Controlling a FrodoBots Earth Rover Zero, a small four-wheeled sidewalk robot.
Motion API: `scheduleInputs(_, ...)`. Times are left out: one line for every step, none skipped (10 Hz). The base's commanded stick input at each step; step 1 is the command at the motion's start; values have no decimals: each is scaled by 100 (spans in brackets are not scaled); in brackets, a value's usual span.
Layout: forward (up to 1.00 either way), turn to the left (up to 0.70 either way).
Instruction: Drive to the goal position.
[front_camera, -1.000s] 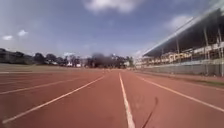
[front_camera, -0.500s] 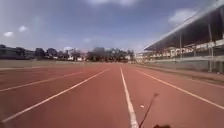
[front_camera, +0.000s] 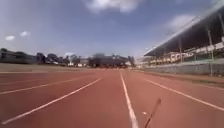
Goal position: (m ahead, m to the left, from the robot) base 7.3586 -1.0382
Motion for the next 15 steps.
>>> scheduleInputs(70,0)
scheduleInputs(70,0)
scheduleInputs(70,0)
scheduleInputs(70,0)
scheduleInputs(70,0)
scheduleInputs(70,0)
scheduleInputs(70,0)
scheduleInputs(70,0)
scheduleInputs(70,0)
scheduleInputs(70,0)
scheduleInputs(70,0)
scheduleInputs(70,0)
scheduleInputs(70,0)
scheduleInputs(70,-5)
scheduleInputs(70,-12)
